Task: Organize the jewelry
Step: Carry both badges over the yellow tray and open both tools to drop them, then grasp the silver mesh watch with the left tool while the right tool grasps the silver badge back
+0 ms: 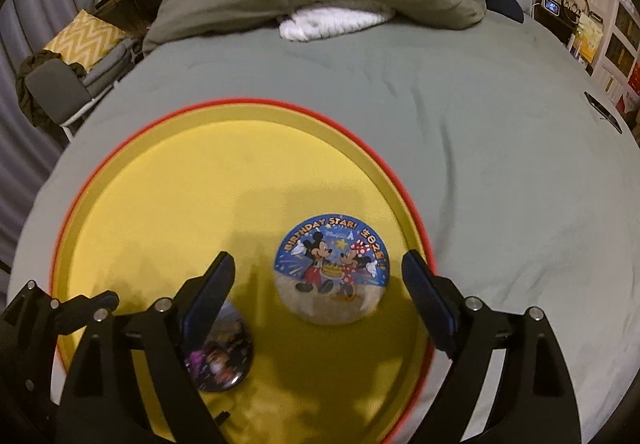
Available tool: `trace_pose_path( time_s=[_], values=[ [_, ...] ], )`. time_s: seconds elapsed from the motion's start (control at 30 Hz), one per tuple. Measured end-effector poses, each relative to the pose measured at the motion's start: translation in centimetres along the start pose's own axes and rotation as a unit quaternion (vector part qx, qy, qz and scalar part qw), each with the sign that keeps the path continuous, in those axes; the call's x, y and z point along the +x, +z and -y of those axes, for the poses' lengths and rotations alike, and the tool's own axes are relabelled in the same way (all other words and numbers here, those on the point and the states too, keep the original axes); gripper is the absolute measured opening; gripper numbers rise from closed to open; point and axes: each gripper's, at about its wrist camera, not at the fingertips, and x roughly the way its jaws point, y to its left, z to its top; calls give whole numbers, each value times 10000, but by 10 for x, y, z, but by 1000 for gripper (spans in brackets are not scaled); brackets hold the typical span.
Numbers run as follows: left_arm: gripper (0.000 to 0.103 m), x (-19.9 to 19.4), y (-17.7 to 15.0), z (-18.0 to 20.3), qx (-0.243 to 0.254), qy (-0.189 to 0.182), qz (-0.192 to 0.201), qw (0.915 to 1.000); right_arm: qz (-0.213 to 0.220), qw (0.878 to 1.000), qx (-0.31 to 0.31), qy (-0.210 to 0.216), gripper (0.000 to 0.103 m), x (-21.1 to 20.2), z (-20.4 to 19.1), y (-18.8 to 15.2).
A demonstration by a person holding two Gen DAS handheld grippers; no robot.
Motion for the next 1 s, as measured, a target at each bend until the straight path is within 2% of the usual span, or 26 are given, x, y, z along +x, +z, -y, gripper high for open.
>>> trace_pose_path(
  time_s=[0.23, 0.43, 0.73, 0.87, 1.0],
  values=[
    [96, -68, -13, 6, -153, -67, 221, 9996, 166, 9997, -137, 74, 81, -70, -7, -6],
    [97, -128, -51, 25, -335, -150, 332, 9988, 187, 9988, -449, 99, 87, -131, -19, -35],
    [97, -171, -132, 71, -591, -142, 96, 9981, -24, 9978, -532, 401, 87, -193, -33, -116],
    [97, -177, -163, 84, -805, -148, -28, 9966, -207, 9975, -361, 565, 87, -206, -38, -161],
    [97, -177, -184, 93, -1068, -129, -112, 9941, -380, 9976, -354, 469, 87, -208, -47, -199]
  ],
)
